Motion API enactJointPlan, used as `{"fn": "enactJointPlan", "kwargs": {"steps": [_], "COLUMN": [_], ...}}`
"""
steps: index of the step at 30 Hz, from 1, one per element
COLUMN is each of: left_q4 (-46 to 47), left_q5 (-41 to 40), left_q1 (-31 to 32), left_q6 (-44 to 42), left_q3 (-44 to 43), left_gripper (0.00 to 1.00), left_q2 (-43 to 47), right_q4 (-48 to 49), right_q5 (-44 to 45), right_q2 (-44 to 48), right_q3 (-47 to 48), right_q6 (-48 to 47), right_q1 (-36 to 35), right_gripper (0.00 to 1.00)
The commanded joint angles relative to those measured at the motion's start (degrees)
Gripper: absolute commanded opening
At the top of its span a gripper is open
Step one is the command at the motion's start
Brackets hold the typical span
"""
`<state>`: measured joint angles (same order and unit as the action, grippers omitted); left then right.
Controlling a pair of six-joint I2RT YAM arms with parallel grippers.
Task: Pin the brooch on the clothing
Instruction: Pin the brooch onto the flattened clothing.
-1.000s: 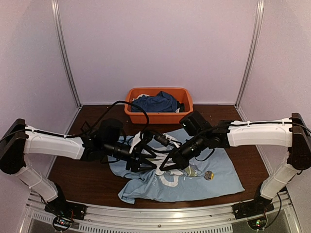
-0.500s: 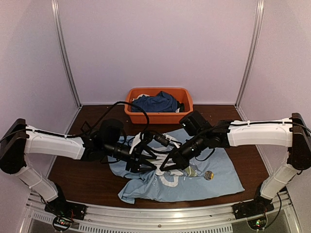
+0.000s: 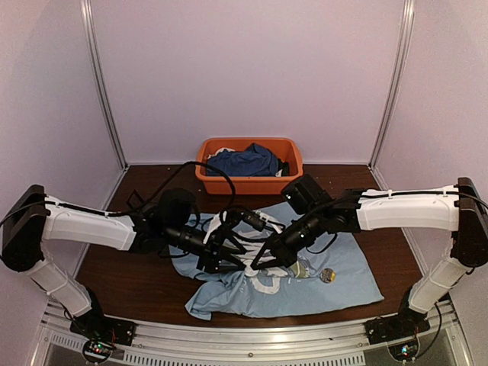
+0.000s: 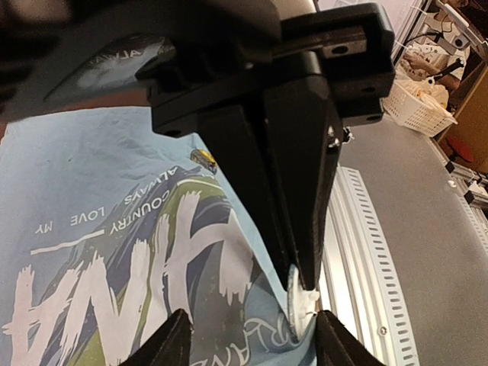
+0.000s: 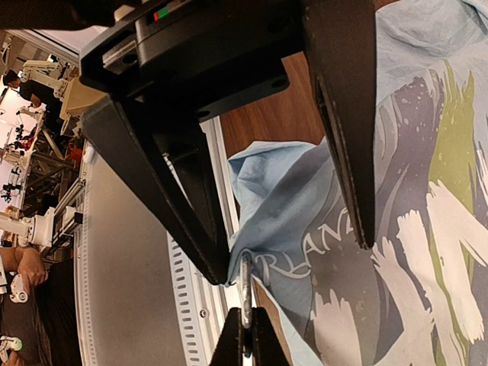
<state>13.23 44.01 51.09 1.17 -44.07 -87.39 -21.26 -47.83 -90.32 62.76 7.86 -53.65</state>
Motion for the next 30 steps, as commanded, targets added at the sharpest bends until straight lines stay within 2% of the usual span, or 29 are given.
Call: {"fn": "enactJointPlan", "kwargs": {"steps": [1,12,22,30], "left_q4": [0.75,0.58,-1.01,-1.43], "left_q5": [2.40,3.09,1.89,1.98], "left_q1": [-0.03,0.41,1.01,1.55], "left_q6": [-0.33,0.31,0.69,0.55], "left_q3": [-1.36,-2.65,-4.26,-4.43], "left_gripper": [0.56,0.53,0.40,0.40], "left_q2": [-1.25,-2.83,-4.94,-4.76], "right_q4": [2.25,2.73,2.67,2.40], "right_q5": [-0.68,-0.86,-0.92,0.11], "right_q2": [1.05,0.25,0.02,-0.16], "right_q3": [2.40,2.71,2.98,3.13], "right_q6": [0.02,0.65,0.71,0.49], "right_q1": [-0.32,-0.31,-0.32,-0.32], "right_gripper": [0.00,0.00,0.00,0.00]}}
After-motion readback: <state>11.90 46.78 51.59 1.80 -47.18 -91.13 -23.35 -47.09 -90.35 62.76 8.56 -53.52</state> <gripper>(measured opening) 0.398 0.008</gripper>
